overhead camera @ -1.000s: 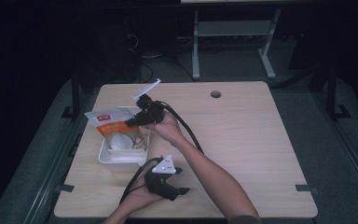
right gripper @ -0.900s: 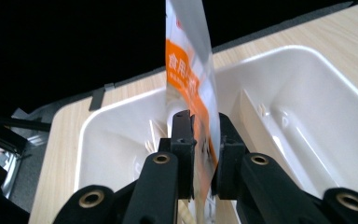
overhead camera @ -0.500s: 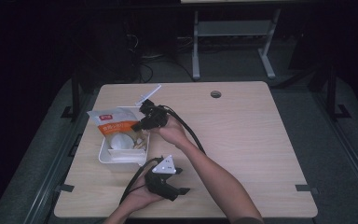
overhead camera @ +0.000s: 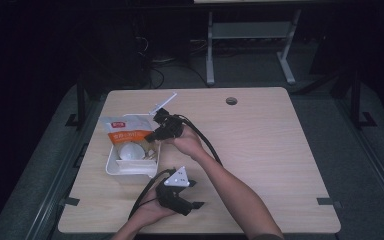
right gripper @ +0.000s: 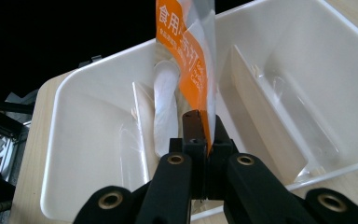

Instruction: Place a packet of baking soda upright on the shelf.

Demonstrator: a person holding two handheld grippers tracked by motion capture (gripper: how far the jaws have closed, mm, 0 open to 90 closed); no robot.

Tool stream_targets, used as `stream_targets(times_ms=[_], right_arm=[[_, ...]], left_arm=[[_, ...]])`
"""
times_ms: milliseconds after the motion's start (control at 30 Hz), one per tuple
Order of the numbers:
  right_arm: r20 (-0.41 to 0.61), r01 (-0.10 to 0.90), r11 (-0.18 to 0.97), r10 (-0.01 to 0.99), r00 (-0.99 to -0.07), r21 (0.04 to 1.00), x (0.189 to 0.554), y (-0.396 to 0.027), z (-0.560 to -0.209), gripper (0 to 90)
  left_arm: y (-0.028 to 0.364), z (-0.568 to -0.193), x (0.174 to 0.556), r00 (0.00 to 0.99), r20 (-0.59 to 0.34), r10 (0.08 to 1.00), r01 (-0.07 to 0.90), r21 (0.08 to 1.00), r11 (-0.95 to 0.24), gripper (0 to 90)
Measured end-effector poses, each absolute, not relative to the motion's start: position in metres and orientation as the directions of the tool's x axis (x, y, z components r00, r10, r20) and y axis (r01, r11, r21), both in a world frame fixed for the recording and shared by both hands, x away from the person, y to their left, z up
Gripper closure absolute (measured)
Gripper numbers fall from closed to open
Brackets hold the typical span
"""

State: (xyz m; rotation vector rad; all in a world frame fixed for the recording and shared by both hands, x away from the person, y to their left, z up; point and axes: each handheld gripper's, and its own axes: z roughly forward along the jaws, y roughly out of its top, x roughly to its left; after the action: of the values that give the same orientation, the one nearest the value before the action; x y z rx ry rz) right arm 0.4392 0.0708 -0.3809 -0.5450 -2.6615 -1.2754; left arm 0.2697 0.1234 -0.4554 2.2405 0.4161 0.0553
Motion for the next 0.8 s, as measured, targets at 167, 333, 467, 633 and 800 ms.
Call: stream_targets(times_ms=[167, 333, 467, 633, 800], right_arm=[[0.28, 0.383, 0.575, 0.263, -0.923, 0.723, 0.44, 0.07, -0.381, 89.2], [0.286, 0.386, 0.571, 0.261, -0.922, 0.724, 0.44, 0.069, -0.38, 86.3], [0.29, 0.386, 0.562, 0.257, -0.922, 0.732, 0.44, 0.066, -0.377, 83.6], [0.294, 0.388, 0.549, 0.254, -0.921, 0.74, 0.439, 0.06, -0.371, 81.4], [0.3, 0.391, 0.534, 0.252, -0.92, 0.75, 0.438, 0.054, -0.367, 78.4]], left_arm=[[0.124, -0.455, 0.27, 0.943, -0.102, 0.317, 0.281, 0.754, -0.593, 25.3], [0.125, -0.455, 0.27, 0.944, -0.099, 0.315, 0.277, 0.756, -0.593, 25.3], [0.125, -0.455, 0.27, 0.943, -0.102, 0.316, 0.28, 0.757, -0.59, 25.2], [0.125, -0.455, 0.27, 0.941, -0.105, 0.321, 0.285, 0.76, -0.585, 25.3], [0.125, -0.454, 0.271, 0.942, -0.101, 0.321, 0.281, 0.761, -0.584, 25.3]])
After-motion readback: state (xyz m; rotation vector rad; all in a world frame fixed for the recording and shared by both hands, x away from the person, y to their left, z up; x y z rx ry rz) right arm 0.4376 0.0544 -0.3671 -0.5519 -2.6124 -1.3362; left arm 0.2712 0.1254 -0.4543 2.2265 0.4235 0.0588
